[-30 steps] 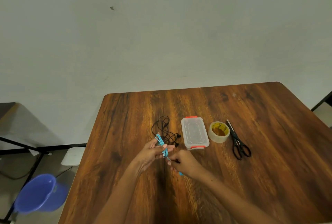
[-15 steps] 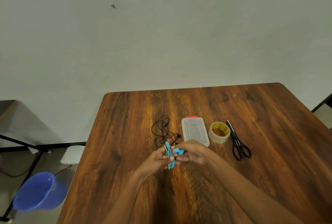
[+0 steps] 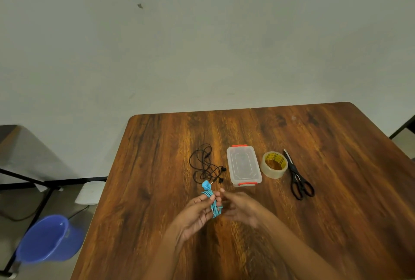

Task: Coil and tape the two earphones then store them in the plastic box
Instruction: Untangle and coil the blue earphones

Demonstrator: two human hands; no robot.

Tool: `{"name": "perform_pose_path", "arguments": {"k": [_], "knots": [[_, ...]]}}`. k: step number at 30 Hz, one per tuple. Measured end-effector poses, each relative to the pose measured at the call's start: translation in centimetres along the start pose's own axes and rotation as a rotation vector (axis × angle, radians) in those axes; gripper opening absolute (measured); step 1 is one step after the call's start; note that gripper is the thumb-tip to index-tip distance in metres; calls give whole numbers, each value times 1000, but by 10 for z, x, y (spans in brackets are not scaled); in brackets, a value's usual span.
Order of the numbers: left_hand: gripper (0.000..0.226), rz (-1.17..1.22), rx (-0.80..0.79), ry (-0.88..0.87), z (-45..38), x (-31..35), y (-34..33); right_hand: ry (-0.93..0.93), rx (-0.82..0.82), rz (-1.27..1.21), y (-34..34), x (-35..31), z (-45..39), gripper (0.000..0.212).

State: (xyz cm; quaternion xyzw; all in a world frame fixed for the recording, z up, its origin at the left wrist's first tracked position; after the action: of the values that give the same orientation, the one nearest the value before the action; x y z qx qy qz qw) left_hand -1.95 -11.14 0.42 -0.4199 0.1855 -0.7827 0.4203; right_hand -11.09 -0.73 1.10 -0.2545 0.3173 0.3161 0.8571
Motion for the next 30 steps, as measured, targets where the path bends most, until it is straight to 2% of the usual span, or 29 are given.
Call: {"name": "perform_pose_path", "arguments": {"k": [2,4,7,10,12,14,17,21,30], "knots": [[26,97,-53,6,0,-3,-3,-83,-103,-117,-8,8,1,40],[28,122,-75,-2,1,-4,-5,-61,-111,-200,-9,6,2,36],[25,78,-28,-29,3,-1,-2,44,16,-168,-2,-1,3,26],[22,5,95,-21,3,-1,2,146,94,-82,2,-4,8,26],[22,-60,181,-5,3,-3,3,259,195,51,2,-6,10,28],[21,-137,278,-16,3,-3,3,402,362,249,0,-8,12,29],[22,-278,454,-107,3,-3,4,594,550,436,-6,-8,18,20],[21,-289,520,-164,3,-10,2,704,561,522,-16,-4,22,13],[16,-116,445,-118,5,-17,0,655,537,582,-23,0,18,18]]}}
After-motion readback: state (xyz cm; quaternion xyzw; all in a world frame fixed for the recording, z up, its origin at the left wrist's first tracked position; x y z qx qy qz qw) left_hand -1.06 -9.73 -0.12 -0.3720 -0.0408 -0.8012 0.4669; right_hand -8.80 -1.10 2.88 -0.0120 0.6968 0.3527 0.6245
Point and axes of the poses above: each hand's wrist, its own z-axis away from the middle knuckle, its own y-axis out of the back of the hand, x = y × z, the point moved 4 cm from there along -z, towards the middle knuckle, and after that the axes turned 5 degrees about y, right-handed, at the moved point
